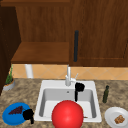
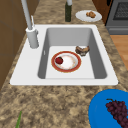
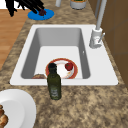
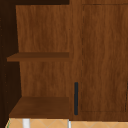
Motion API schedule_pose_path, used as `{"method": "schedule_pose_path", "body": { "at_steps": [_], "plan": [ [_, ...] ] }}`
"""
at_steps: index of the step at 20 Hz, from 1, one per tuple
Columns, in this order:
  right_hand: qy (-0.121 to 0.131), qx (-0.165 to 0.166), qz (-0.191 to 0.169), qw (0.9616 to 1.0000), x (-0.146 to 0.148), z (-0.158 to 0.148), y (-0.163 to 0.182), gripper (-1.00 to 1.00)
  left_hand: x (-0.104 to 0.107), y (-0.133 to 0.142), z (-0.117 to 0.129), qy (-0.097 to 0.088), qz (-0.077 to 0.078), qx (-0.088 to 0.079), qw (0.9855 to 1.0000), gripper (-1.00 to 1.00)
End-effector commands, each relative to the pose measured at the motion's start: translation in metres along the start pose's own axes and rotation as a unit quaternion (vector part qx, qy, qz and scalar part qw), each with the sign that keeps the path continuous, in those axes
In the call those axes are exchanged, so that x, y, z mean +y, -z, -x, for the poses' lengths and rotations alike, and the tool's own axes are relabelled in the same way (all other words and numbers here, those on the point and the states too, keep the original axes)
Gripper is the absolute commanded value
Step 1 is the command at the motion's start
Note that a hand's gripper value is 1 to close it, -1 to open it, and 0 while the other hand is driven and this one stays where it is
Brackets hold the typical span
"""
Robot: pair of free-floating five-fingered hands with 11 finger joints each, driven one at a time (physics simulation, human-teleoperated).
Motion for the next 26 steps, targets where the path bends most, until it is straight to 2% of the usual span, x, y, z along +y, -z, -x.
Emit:
{"method": "schedule_pose_path", "body": {
  "at_steps": [1,5,14,20,26],
  "plan": [
    [0.062,0.024,0.005,0.9978,-0.007,0.000,-0.013,-1.00,0.000,0.000,0.000,0.000,0.000,0.000,1.0000,0.00],
    [0.075,0.034,0.014,0.9965,-0.013,-0.002,-0.023,-1.00,0.000,0.000,0.000,0.000,0.000,0.000,1.0000,0.00],
    [0.093,0.061,0.063,0.9918,-0.026,-0.005,-0.022,-1.00,0.000,0.000,0.000,0.000,0.000,0.000,1.0000,0.00],
    [0.114,0.083,0.097,0.9853,-0.035,-0.007,-0.021,-1.00,0.000,0.000,0.000,0.000,0.000,0.000,1.0000,0.00],
    [0.142,0.104,0.129,0.9760,-0.043,-0.009,-0.023,-1.00,0.000,0.000,0.000,0.000,0.000,0.000,1.0000,0.00]
  ]
}}
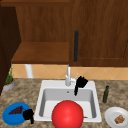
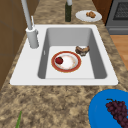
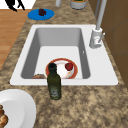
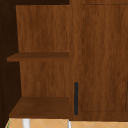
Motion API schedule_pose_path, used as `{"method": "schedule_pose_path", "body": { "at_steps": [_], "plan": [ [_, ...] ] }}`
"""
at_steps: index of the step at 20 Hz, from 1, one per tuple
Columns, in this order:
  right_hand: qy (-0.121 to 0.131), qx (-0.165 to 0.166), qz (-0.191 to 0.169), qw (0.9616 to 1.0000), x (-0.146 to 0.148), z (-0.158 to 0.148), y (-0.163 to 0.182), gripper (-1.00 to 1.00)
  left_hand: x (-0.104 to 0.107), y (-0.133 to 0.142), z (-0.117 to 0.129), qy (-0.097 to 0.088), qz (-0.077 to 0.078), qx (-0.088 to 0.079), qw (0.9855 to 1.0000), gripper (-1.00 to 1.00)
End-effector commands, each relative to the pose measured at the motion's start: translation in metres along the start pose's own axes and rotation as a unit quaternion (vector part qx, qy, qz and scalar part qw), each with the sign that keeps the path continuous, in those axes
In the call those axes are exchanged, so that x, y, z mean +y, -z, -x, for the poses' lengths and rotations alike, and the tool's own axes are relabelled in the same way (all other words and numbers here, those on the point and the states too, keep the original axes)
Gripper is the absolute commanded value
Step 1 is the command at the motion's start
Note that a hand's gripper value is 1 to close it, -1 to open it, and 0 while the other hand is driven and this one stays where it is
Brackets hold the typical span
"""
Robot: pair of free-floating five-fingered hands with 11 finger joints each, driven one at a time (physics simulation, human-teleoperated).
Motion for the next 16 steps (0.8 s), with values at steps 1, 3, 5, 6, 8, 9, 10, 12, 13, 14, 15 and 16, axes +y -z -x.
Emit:
{"method": "schedule_pose_path", "body": {
  "at_steps": [1,3,5,6,8,9,10,12,13,14,15,16],
  "plan": [
    [0.066,0.026,0.024,0.9972,-0.005,-0.002,-0.001,-1.00,0.000,0.000,0.000,0.000,0.000,0.000,1.0000,0.00],
    [0.082,0.031,0.024,0.9959,-0.006,-0.002,-0.007,-1.00,0.000,0.000,0.000,0.000,0.000,0.000,1.0000,0.00],
    [0.092,0.031,0.015,0.9952,-0.007,0.001,-0.021,-1.00,0.000,0.000,0.000,0.000,0.000,0.000,1.0000,0.00],
    [0.096,0.025,0.011,0.9950,-0.008,0.005,-0.029,-1.00,0.000,0.000,0.000,0.000,0.000,0.000,1.0000,0.00],
    [0.114,0.009,0.017,0.9933,-0.005,0.008,-0.040,-1.00,0.000,0.000,0.000,0.000,0.000,0.000,1.0000,0.00],
    [0.122,0.009,0.020,0.9923,-0.003,0.009,-0.045,-1.00,0.000,0.000,0.000,0.000,0.000,0.000,1.0000,0.00],
    [0.130,0.008,0.022,0.9913,-0.002,0.011,-0.050,-1.00,0.000,0.000,0.000,0.000,0.000,0.000,1.0000,0.00],
    [0.142,0.008,0.023,0.9896,0.000,0.013,-0.062,-1.00,0.000,0.000,0.000,0.000,0.000,0.000,1.0000,0.00],
    [0.148,0.008,0.024,0.9887,0.002,0.014,-0.067,-1.00,0.000,0.000,0.000,0.000,0.000,0.000,1.0000,0.00],
    [0.155,0.011,0.029,0.9874,0.003,0.012,-0.071,-1.00,0.000,0.000,0.000,0.000,0.000,0.000,1.0000,0.00],
    [0.161,0.014,0.031,0.9863,0.004,0.012,-0.075,-1.00,0.000,0.000,0.000,0.000,0.000,0.000,1.0000,0.00],
    [0.167,0.017,0.034,0.9852,0.005,0.012,-0.079,-1.00,0.000,0.000,0.000,0.000,0.000,0.000,1.0000,0.00]
  ]
}}
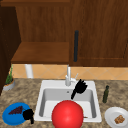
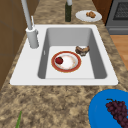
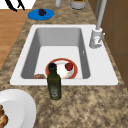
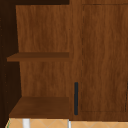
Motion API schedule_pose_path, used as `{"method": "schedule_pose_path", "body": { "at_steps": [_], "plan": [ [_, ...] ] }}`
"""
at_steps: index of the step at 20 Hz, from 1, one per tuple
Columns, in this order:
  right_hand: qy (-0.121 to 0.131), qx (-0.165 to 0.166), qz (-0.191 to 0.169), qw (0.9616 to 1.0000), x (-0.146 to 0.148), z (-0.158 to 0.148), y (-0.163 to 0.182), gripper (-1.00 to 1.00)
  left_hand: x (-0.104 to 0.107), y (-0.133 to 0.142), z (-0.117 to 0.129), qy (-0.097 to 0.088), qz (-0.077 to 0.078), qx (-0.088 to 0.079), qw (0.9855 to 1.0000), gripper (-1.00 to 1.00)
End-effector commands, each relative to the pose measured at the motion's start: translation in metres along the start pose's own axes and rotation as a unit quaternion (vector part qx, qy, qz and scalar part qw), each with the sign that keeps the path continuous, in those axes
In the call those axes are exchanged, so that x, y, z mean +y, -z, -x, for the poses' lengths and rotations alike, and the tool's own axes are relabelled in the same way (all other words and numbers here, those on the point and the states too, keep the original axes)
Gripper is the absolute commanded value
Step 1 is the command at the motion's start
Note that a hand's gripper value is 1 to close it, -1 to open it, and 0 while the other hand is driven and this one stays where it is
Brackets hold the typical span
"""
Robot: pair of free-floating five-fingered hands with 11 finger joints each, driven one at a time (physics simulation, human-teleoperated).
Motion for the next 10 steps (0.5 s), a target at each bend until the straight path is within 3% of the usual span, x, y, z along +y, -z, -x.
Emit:
{"method": "schedule_pose_path", "body": {
  "at_steps": [1,10],
  "plan": [
    [0.076,0.005,0.014,0.9970,0.003,0.000,-0.013,-1.00,0.000,0.000,0.000,0.000,0.000,0.000,1.0000,0.00],
    [0.134,0.028,0.031,0.9901,0.006,-0.003,-0.024,-1.00,0.000,0.000,0.000,0.000,0.000,0.000,1.0000,0.00]
  ]
}}
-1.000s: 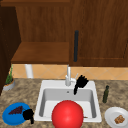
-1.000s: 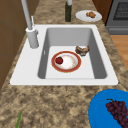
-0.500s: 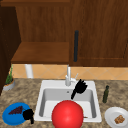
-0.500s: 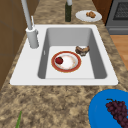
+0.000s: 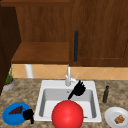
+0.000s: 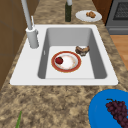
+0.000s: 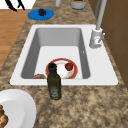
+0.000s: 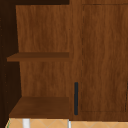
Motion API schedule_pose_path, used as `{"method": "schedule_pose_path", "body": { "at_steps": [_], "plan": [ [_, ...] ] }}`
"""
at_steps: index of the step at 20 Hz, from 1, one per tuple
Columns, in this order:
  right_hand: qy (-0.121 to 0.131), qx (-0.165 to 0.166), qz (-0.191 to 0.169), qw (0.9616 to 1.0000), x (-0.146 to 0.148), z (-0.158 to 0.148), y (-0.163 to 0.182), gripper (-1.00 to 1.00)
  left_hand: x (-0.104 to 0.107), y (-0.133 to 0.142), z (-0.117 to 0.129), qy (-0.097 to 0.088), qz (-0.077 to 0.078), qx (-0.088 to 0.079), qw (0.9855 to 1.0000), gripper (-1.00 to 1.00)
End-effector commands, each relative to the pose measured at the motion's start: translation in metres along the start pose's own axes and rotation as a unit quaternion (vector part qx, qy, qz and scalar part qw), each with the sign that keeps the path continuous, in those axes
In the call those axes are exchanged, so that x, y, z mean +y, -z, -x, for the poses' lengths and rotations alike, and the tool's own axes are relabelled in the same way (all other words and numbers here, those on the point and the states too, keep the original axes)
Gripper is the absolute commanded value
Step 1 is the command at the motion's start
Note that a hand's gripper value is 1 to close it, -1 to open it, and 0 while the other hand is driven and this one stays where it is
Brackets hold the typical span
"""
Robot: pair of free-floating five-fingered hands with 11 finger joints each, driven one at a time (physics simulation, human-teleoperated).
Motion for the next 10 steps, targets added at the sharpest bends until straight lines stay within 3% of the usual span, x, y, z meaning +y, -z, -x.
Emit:
{"method": "schedule_pose_path", "body": {
  "at_steps": [1,10],
  "plan": [
    [0.071,0.014,0.026,0.9970,-0.0008,-0.0040,-0.0019,-1.00,0.0000,0.0000,0.0000,0.000,0.000,0.000,1.0000,0.00],
    [0.134,0.035,0.061,0.9885,-0.0034,-0.0115,-0.0062,-1.00,0.0000,0.0000,0.0000,0.000,0.000,0.000,1.0000,0.00]
  ]
}}
